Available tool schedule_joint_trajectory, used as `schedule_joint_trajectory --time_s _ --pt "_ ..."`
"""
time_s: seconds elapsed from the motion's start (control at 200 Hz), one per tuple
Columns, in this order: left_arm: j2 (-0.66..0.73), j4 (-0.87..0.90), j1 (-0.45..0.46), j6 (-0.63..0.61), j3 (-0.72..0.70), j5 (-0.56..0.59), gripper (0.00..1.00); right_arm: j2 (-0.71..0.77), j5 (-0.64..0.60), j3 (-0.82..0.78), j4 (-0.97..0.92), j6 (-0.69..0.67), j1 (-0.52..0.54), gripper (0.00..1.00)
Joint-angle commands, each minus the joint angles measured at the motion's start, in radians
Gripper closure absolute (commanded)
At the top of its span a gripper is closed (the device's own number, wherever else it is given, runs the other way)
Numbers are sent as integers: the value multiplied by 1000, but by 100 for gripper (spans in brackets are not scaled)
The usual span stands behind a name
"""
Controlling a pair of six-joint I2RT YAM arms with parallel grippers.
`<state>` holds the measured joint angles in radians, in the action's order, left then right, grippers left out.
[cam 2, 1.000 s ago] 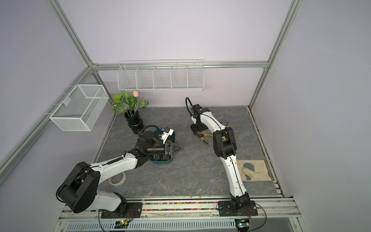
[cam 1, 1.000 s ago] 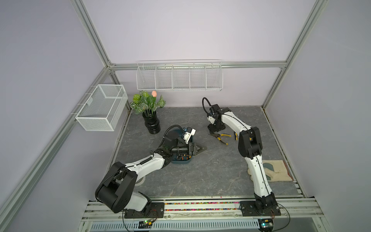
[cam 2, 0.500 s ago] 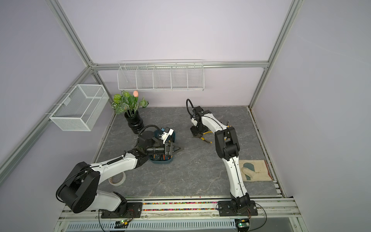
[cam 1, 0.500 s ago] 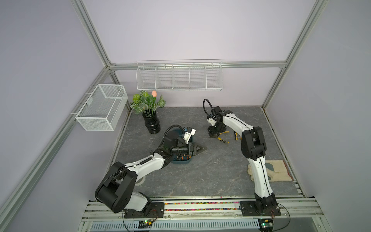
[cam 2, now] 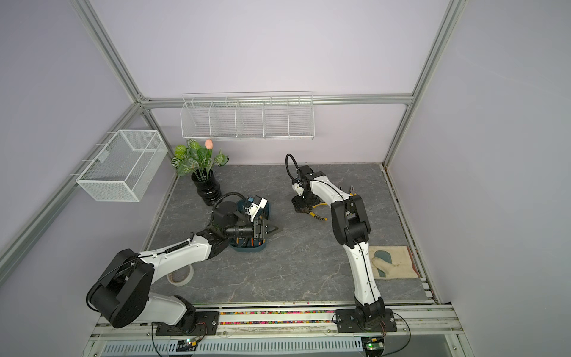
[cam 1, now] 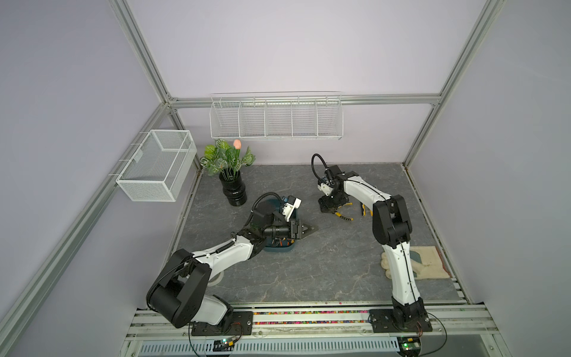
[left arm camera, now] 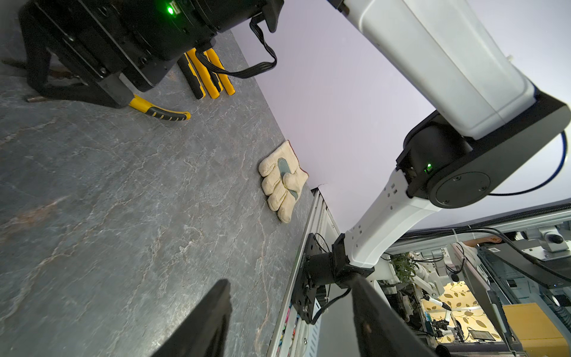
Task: Take the pliers out of the storage box
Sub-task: Place the pliers at the center of the board.
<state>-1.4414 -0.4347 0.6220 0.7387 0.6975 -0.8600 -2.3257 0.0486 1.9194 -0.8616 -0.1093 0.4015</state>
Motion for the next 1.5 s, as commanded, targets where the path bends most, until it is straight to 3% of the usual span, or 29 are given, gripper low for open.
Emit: schedule_joint_trajectory --time_s 0.0,0.03,0.23,0.38,0.5,0.765,0.945,1.124,1.259,1.494 --pt "23 -4 0 -17 -14 4 36 45 97 -40 -16 0 0 6" --pt "25 -2 0 -18 -15 4 36 50 101 -46 -10 -2 0 2" --pt "41 15 0 -27 -18 6 36 105 84 -104 23 -27 2 2" --pt "39 18 1 -27 -15 8 36 156 -53 -167 39 -100 13 4" --pt "33 22 -1 -27 -8 5 36 130 -138 -152 21 -132 13 6" --pt "33 35 0 -36 0 4 36 37 -136 -51 -11 -124 15 11" --pt "41 48 -1 -43 2 7 36 -33 -105 45 -65 -119 16 40" --pt "45 70 1 -57 5 13 36 -43 -82 43 -77 -108 15 55" --pt "35 58 0 -52 4 9 37 -42 -74 23 -78 -88 14 77" --pt "31 50 0 -52 2 7 38 -8 -62 -39 -39 -25 -1 84"
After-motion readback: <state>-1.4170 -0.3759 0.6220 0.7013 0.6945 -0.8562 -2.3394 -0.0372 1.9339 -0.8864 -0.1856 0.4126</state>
